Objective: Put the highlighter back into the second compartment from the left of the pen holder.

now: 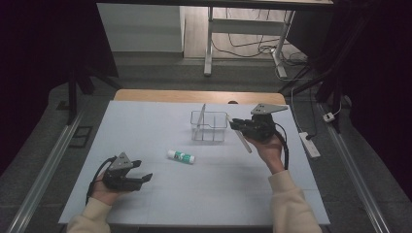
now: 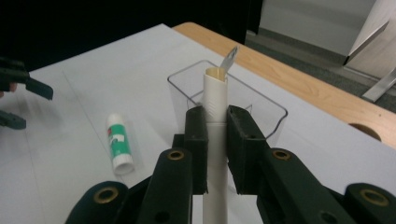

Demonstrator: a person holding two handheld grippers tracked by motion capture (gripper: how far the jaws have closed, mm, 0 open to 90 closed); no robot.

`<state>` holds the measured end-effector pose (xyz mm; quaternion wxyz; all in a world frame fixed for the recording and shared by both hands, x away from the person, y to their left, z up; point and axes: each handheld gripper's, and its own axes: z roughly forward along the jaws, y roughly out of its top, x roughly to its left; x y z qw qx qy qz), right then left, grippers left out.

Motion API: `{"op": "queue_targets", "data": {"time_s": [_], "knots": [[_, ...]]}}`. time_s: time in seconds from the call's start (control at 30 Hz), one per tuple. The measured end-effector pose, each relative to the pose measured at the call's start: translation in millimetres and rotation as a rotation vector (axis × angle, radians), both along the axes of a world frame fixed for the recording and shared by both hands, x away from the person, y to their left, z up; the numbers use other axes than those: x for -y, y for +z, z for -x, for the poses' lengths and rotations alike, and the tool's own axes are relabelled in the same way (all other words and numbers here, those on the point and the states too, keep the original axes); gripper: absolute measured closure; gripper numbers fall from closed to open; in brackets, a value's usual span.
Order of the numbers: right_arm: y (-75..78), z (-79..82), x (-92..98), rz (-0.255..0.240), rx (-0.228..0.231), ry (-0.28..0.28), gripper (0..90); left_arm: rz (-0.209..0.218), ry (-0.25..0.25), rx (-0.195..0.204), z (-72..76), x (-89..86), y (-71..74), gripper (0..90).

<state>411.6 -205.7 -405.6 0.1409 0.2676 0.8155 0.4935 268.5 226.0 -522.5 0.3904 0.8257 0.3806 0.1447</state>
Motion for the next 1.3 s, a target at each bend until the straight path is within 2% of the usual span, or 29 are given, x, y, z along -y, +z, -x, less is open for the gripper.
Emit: {"op": "queue_targets", "data": {"time_s": [0.37,0.5,0.7,1.3], "knots": [[15.2,1.2,-9.9,-0.057,0.045,0.0,77.8,-0.001,-0.001,0.0,0.1,0.2,0.0,30.8],[18.6,1.4,-15.9,-0.05,0.055,0.006,77.7,0.0,-0.001,0.0,0.1,0.1,0.0,30.8],[22.9,-0.4,-22.2,-0.073,0.071,0.007,77.7,0.0,-0.002,0.0,0.1,0.0,0.1,30.8],[28.8,-8.8,-28.2,-0.135,0.078,-0.012,77.7,-0.002,-0.004,-0.004,0.0,0.4,-0.1,30.8]]}}
